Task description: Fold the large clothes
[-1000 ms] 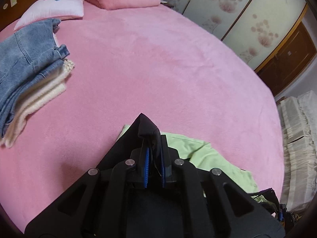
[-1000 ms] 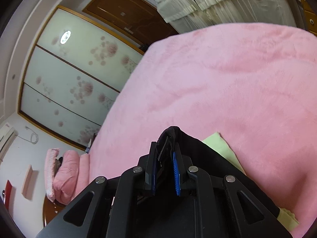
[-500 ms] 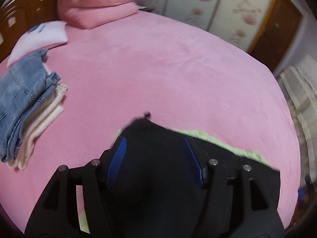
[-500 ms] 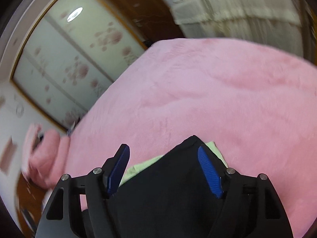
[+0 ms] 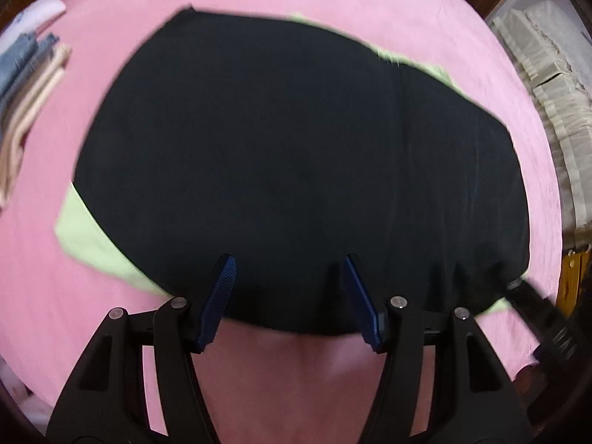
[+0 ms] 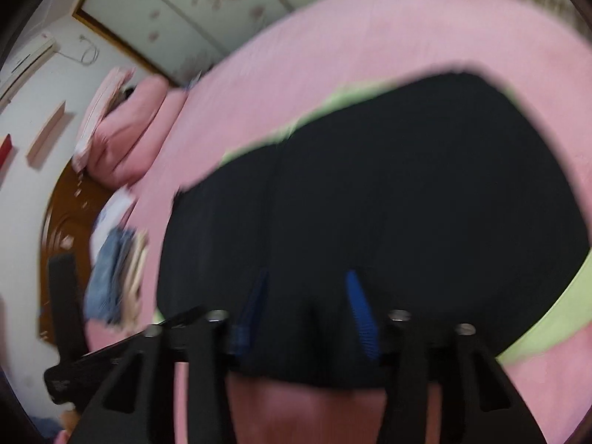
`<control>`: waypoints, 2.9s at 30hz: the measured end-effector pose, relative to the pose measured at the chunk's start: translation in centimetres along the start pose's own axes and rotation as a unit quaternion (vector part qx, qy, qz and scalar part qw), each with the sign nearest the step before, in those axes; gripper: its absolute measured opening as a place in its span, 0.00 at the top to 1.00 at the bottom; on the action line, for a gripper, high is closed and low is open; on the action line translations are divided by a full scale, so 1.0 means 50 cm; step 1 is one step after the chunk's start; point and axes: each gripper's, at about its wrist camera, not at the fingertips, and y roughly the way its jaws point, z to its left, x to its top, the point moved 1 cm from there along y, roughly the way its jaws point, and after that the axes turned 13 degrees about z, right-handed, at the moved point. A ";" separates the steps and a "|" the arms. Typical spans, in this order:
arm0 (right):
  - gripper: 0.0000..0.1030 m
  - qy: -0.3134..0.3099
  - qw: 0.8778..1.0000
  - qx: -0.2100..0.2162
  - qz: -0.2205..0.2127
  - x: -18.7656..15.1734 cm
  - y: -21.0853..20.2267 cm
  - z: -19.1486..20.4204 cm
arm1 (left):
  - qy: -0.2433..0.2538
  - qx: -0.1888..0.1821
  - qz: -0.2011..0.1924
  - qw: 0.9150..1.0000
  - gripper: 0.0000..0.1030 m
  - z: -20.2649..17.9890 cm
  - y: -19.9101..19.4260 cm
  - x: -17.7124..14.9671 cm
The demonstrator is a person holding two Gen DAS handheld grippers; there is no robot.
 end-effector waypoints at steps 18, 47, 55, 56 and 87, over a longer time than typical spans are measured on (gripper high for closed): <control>0.98 0.023 0.989 0.055 0.132 -0.073 0.211 -0.026 | 0.027 -0.042 0.034 0.998 0.95 0.024 0.088 -0.017; 1.00 0.097 0.990 0.104 0.016 -0.207 0.195 -0.087 | 0.024 -0.160 -0.045 0.986 0.99 0.131 0.065 -0.138; 1.00 0.089 0.985 0.148 0.001 -0.121 0.292 -0.117 | 0.017 -0.218 -0.061 0.974 0.99 0.142 0.106 0.044; 1.00 0.087 0.983 0.165 0.002 -0.090 0.308 -0.127 | 0.025 -0.216 -0.069 0.974 0.99 0.141 0.111 0.078; 1.00 0.091 0.987 -0.022 -0.128 0.114 0.132 -0.447 | -0.040 -0.163 -0.162 0.972 0.99 0.335 0.013 0.316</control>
